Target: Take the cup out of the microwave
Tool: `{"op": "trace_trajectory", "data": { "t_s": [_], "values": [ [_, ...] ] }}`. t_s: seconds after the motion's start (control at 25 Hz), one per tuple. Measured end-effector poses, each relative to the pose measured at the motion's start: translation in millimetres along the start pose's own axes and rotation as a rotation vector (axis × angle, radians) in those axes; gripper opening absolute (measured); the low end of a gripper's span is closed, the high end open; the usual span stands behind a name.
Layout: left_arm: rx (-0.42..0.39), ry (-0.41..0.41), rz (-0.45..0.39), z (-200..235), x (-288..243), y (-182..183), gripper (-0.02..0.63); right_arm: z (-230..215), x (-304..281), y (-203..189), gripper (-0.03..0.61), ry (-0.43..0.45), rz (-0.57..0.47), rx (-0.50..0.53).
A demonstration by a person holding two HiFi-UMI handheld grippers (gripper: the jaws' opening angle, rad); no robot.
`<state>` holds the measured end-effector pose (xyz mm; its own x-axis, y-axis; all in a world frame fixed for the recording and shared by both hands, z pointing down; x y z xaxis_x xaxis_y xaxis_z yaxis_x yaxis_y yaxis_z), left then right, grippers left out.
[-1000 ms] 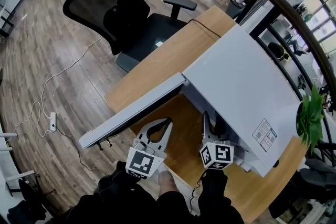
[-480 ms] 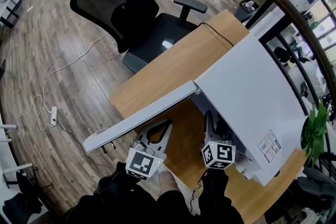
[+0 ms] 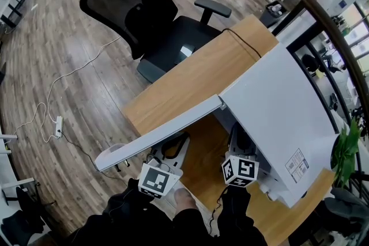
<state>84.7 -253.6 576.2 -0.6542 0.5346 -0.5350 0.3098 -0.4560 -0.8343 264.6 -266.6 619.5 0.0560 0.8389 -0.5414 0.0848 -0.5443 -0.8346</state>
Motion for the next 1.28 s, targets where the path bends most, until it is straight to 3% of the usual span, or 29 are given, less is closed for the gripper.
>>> {"op": "trace_trajectory", "data": {
  "t_s": [0.4, 0.56, 0.68, 1.28],
  "values": [
    [-0.014, -0.009, -0.006, 1.8, 7.5, 3.4, 0.029, 8.5, 6.6, 3.5, 0.017, 0.018, -0.031, -0.044],
    [-0.035, -0.016, -0.051, 0.2, 12.2, 6.0, 0.029, 14.7, 14.1, 4.0, 0.017, 0.039, -0.052, -0.065],
    [-0.023, -0.028, -0.017, -3.1, 18.9, 5.3, 0.029, 20.9, 23.5, 6.9, 0.017, 0.048, -0.073, -0.058],
    [-0.084, -0.073, -0.040, -16.9, 70.7, 8.2, 0.029, 66.7, 80.8, 0.2, 0.017, 0.041, -0.102, -0.072]
  ]
}}
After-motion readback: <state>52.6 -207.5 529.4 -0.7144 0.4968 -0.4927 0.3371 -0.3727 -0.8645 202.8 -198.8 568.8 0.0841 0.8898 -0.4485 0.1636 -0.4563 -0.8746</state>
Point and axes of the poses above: the fingertips, and each gripper's own axes: x backward along the fingers, z to its left, y out of its top, the point moved 2 cm from there along x, backward along the fingers, and after that the axes turned 13 degrees about z, right-handed, at the moved point
